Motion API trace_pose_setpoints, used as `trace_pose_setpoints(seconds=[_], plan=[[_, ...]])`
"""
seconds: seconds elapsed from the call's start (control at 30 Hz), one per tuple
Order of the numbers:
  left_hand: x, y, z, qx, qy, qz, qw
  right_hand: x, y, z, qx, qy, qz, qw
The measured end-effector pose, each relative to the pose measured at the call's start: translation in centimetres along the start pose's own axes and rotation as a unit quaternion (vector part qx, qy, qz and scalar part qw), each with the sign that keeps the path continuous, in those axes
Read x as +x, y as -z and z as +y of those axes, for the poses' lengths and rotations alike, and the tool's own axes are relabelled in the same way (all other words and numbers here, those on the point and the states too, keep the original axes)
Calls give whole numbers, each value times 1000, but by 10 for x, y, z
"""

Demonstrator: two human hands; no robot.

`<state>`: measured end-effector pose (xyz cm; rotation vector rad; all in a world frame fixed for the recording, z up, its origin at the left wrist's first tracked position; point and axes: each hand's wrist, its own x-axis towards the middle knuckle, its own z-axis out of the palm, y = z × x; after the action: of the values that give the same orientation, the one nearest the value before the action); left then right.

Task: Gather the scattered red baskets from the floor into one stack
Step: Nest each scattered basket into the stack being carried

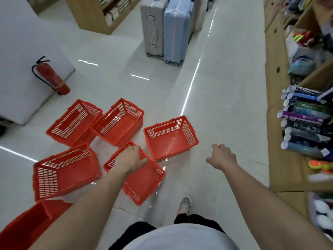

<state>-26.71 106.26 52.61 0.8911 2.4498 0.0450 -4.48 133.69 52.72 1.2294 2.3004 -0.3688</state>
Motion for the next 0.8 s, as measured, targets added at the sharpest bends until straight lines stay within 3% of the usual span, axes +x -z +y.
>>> trace_pose_setpoints(seconds=[0.27,0.53,0.8], plan=[[67,-7,58,-8,40,-34,999,108,41,31,0,20,-33,999],[162,-22,50,-22,91,-97,991,209,53,10,2,27,-79,997],[293,-51,27,-104,158,-91,978,354,45,-24,11,42,-109,993]])
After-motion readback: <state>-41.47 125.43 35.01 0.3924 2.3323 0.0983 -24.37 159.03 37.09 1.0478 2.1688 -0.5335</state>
